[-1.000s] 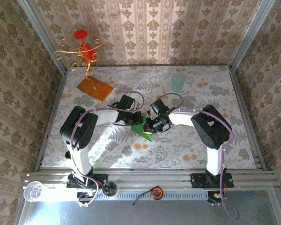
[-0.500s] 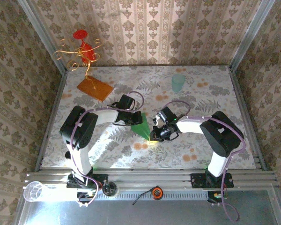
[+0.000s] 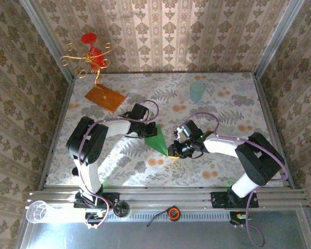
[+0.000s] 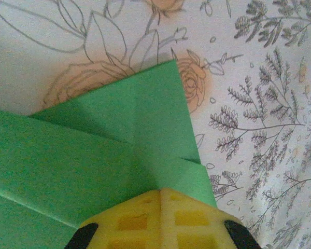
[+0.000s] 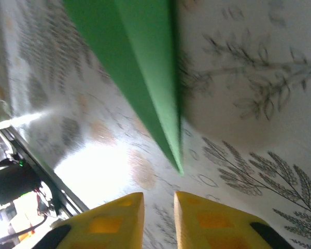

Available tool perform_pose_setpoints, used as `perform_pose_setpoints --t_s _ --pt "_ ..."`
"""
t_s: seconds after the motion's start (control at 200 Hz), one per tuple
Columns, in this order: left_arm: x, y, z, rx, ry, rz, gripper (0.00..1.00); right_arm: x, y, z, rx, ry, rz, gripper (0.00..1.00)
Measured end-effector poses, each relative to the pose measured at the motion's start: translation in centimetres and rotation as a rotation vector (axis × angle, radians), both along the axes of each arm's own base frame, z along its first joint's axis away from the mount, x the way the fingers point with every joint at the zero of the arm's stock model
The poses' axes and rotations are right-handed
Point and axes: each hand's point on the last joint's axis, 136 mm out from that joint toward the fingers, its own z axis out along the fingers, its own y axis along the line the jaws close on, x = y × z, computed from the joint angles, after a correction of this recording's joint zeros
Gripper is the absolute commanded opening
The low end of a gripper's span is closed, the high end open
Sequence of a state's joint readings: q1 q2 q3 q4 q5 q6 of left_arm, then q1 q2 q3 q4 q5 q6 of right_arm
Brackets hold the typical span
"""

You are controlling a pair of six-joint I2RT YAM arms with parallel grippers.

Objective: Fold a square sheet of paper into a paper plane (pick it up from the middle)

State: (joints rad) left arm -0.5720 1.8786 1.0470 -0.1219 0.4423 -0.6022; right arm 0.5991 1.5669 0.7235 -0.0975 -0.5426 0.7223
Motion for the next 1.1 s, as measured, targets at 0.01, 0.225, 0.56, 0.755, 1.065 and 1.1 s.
perform_pose_setpoints --t_s 0.01,0.225,0.56,0.755,1.065,1.1 --pt "0.1 0.0 0.1 -0.001 -0.001 0.001 0.11 0.2 0.0 0.2 0.004 -0.009 -0.004 0.28" --pt "1.9 -0.1 4.6 -0.064 -0.079 0.045 0.34 3.8 -0.1 1.1 0.036 -0.086 -0.095 0.29" --pt "2.4 6.2 9.0 -0.177 -0.179 0.208 0.71 8.7 -0.1 1.4 0.069 -0.155 -0.136 0.41" --pt "0.4 9.7 7.1 -0.157 -0.135 0.292 0.91 8.7 0.8 0.7 0.088 -0.143 -0.085 0.41" --pt "-0.2 10.6 7.9 -0.182 -0.178 0.313 1.0 9.0 2.0 0.1 0.12 -0.127 -0.023 0.3" --pt "-0.2 10.6 7.9 -0.183 -0.179 0.313 1.0 9.0 2.1 0.1 0.123 -0.125 -0.017 0.28"
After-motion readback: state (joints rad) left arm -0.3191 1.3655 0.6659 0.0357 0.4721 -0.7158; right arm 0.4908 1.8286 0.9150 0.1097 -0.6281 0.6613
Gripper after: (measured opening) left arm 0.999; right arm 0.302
